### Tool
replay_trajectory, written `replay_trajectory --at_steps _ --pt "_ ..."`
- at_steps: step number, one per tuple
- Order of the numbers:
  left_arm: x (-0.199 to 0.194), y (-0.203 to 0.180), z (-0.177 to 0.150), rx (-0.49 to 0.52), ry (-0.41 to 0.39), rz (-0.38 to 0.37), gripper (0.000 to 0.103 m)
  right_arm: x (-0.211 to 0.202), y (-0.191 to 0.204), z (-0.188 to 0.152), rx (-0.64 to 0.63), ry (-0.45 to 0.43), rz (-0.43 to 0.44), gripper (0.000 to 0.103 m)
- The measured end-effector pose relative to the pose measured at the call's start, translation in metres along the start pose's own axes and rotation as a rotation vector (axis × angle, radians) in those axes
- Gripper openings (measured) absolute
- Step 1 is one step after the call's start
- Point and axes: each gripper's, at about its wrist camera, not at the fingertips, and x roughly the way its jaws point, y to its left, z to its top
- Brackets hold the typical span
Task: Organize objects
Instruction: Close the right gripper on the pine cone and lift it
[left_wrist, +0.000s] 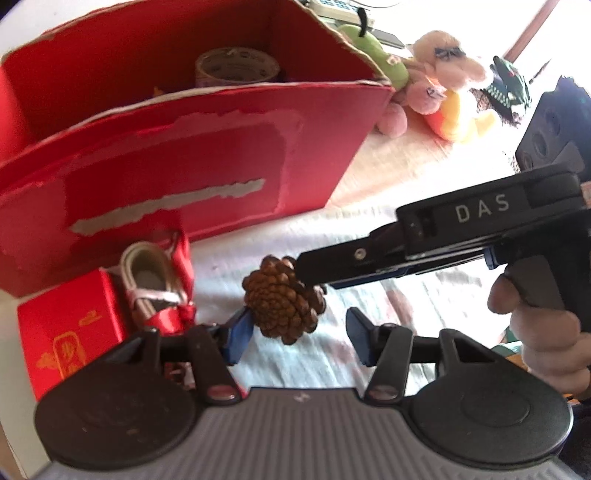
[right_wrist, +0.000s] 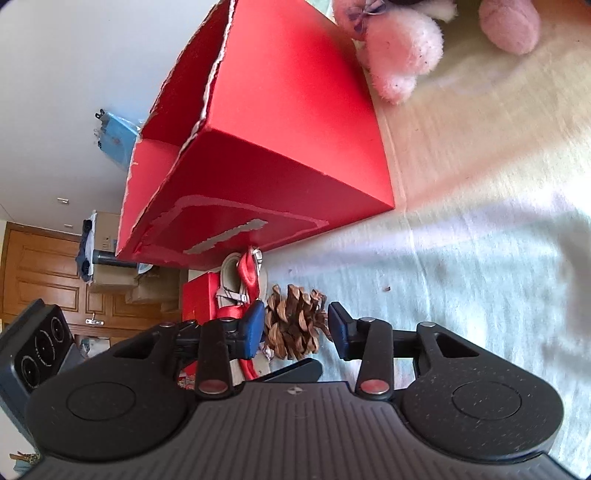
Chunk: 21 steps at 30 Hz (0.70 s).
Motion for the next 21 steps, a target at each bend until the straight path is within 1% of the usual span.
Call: replay_trajectory --at_steps 2,4,6,8,9,10,12,15,18,21 --pt "0.002 -0.004 0.0 0.013 0.004 0.002 0.056 0.007 0.001 -0.001 0.003 0.006 -0.002 0.047" --pt "0.004 -0.005 0.0 0.02 0.006 0.009 0.056 0.012 0.0 0.0 0.017 0.033 0.016 0.047" --pt "0.008 -0.003 0.0 0.012 0.014 0.018 0.056 0.014 -0.002 -0.001 0.036 0.045 0.027 0.045" --pt "0.013 0.0 0.002 -0.003 0.03 0.021 0.053 0.012 -0.003 -0.001 0.04 0.051 0.03 0.044" --pt "0.016 0.001 0.002 -0.008 0.036 0.021 0.049 0.01 -0.003 -0.001 0.035 0.046 0.023 0.043" --pt "0.016 0.0 0.003 -0.007 0.037 0.023 0.048 0.008 -0.001 0.0 0.03 0.042 0.017 0.043" --pt "0.015 -0.003 0.004 0.006 0.037 0.02 0.046 0.001 0.001 0.001 0.03 0.037 0.016 0.042" --pt "0.01 -0.009 0.006 0.013 0.029 0.001 0.046 -0.015 0.004 0.0 0.037 0.016 0.027 0.042" --pt "-0.003 -0.018 0.011 0.046 0.002 -0.018 0.046 -0.036 0.017 -0.001 0.003 -0.019 0.021 0.042" --pt "-0.021 -0.029 0.018 0.09 -0.037 -0.047 0.046 -0.06 0.035 -0.002 -0.057 -0.068 0.007 0.042"
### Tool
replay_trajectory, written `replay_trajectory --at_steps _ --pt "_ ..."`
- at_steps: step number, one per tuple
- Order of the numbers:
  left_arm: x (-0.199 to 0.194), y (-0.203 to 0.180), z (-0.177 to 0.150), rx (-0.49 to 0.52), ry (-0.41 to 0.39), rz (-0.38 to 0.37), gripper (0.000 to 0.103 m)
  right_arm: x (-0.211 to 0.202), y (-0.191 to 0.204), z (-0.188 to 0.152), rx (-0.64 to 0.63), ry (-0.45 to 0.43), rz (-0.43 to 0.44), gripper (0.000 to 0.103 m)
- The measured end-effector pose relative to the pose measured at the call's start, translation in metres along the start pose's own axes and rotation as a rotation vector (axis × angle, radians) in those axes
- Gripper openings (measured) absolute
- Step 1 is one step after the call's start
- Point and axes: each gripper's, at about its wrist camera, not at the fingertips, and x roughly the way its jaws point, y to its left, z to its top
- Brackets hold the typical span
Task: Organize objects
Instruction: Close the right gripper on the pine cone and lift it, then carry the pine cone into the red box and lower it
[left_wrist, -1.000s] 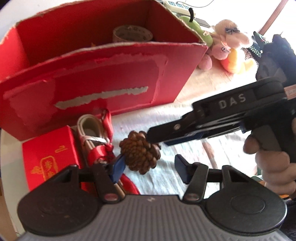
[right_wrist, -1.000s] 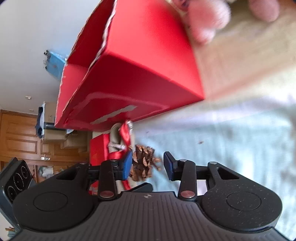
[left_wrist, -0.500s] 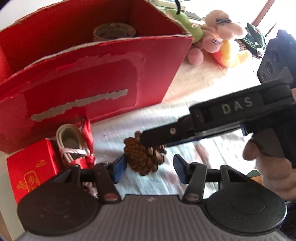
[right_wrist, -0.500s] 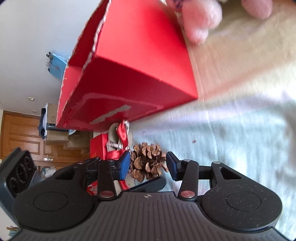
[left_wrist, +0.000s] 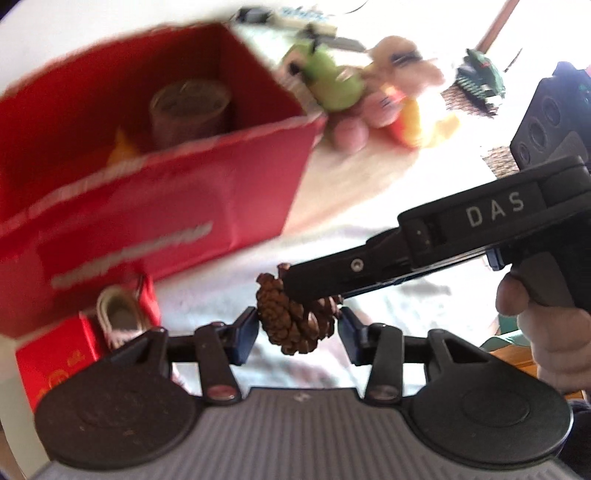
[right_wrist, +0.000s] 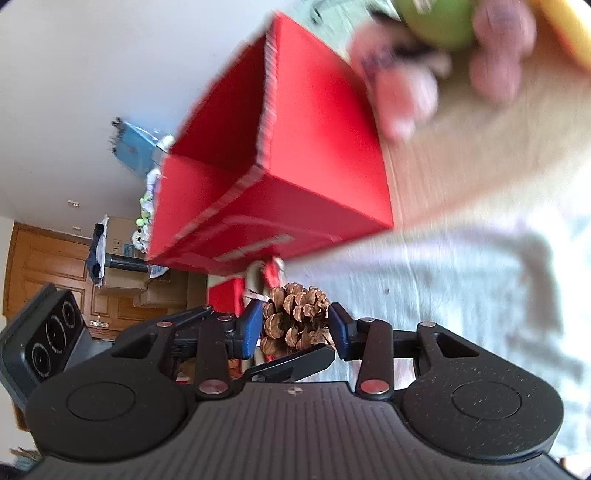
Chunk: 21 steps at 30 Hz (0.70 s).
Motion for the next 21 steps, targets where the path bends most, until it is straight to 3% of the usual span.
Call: replay_trajectory --at_steps 5,11,16,21 --pt "-0.033 -0.012 0.02 0.051 -0.106 -0.051 0.046 -0.036 0.037 0.011 -0.108 -0.111 -0.004 0.041" --pt "-0.069 -0.004 0.056 0.066 -0.253 -0.076 0.046 -0.039 0.081 0.041 -0.246 -0.216 -0.016 0.041" --pt "-0.077 0.022 0.079 0.043 -0.313 -0.056 0.046 -0.008 0.099 0.077 -0.316 -0.183 -0.09 0.041" --pt "-0.048 0.062 0.091 -0.063 -0.267 -0.097 0.046 0.035 0.101 0.097 -0.34 -0.077 -0.193 0.041"
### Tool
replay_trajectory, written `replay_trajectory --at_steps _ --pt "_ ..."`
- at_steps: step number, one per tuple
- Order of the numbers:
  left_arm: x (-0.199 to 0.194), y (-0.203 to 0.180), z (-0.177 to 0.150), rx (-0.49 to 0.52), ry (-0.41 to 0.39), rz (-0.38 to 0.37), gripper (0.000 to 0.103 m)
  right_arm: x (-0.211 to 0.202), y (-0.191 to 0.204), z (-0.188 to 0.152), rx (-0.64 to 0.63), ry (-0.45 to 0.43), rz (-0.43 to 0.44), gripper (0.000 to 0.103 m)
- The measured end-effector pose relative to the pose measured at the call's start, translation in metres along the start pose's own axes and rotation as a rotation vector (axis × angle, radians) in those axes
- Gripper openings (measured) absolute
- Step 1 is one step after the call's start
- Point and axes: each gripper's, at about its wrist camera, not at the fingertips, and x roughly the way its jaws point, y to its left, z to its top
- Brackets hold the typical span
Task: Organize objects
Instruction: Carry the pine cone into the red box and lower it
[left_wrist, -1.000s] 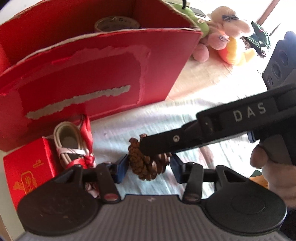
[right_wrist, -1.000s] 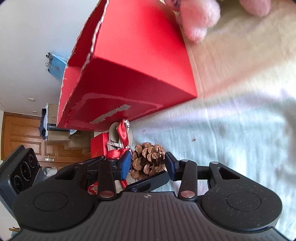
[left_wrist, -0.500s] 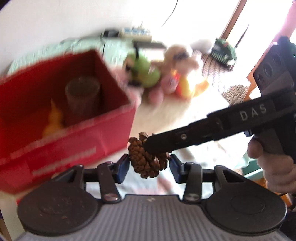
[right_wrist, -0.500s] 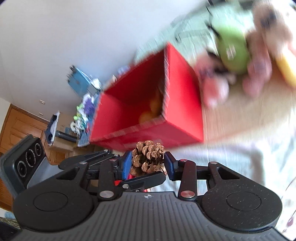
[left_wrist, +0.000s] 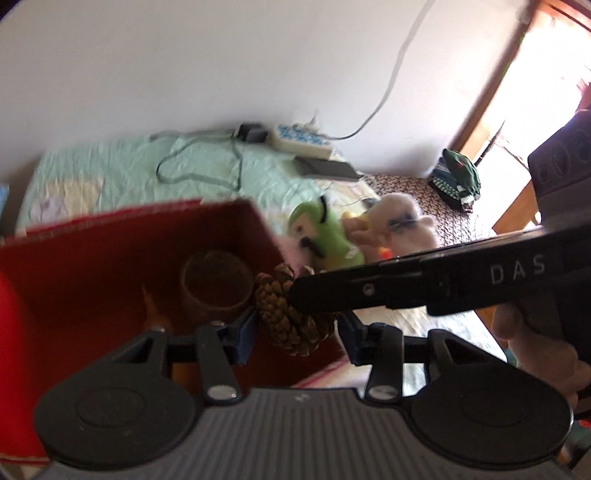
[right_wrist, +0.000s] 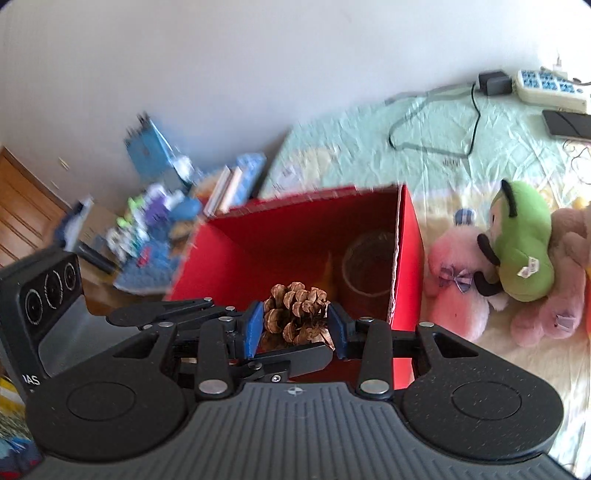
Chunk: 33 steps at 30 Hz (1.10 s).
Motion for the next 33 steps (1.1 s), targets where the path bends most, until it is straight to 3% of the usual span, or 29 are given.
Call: replay_trajectory --at_steps 5,14,24,33 --pt "0.025 0.029 -0.011 -0.091 0.046 -0.023 0.044 0.029 0.007 -0.002 -0.056 0.092 -0.088 0.041" --pt "0.048 0.045 -0.02 -0.099 0.13 -0.037 0.044 0.056 0.012 -0.003 -0.079 0.164 -0.221 0.042" --pt "0.065 0.05 -0.021 -0.085 0.193 -0.039 0.045 0.063 0.018 -0.006 -0.09 0.158 -0.287 0.041" --pt "0.066 0.053 -0.023 -0.069 0.206 0.013 0.046 0.06 0.016 -0.009 -0.051 0.098 -0.289 0.042"
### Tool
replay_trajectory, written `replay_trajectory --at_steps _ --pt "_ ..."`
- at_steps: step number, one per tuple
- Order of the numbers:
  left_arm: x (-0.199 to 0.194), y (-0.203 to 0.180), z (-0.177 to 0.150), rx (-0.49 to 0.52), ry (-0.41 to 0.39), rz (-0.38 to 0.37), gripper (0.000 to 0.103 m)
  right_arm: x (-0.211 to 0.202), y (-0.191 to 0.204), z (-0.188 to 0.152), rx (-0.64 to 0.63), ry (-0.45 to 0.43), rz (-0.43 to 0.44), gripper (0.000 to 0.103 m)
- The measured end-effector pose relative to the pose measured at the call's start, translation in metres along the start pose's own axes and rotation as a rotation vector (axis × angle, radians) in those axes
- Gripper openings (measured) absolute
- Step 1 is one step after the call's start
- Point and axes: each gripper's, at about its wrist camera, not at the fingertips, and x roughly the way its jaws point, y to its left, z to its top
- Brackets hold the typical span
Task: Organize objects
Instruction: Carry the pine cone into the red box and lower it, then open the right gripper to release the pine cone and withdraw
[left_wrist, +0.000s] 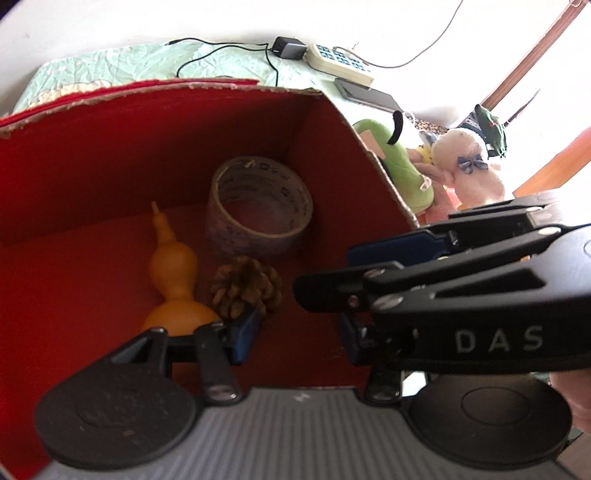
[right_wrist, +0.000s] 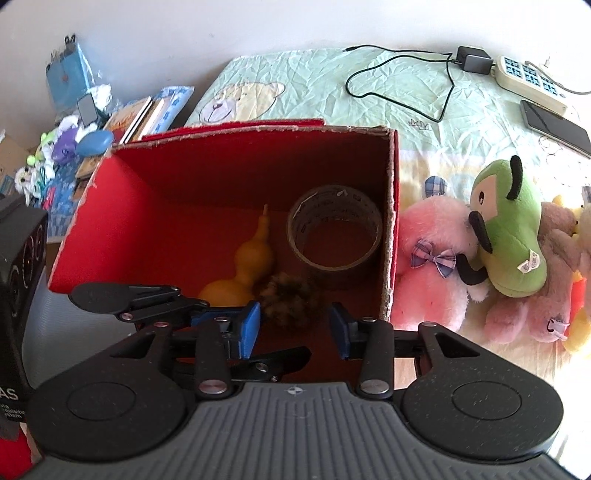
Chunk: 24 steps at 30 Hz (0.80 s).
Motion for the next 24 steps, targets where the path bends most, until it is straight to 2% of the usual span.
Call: replay_trajectory --at_steps 10,15,24 --pt "-0.016 -0.001 -0.004 0.016 -0.03 0.1 0.047 -0.006 -0.006 -0.01 0.064 -0.088 0.003 0.036" --pt "-0.021 -0.009 -0.005 0.033 -0.028 0.193 0.047 -0.01 -0.007 -0.018 0.069 -0.116 0.007 0.035" --pt "-0.03 -0.021 -0.008 0.032 -0.036 0.337 0.053 -0.014 -0.016 -0.029 0.111 -0.157 0.064 0.031"
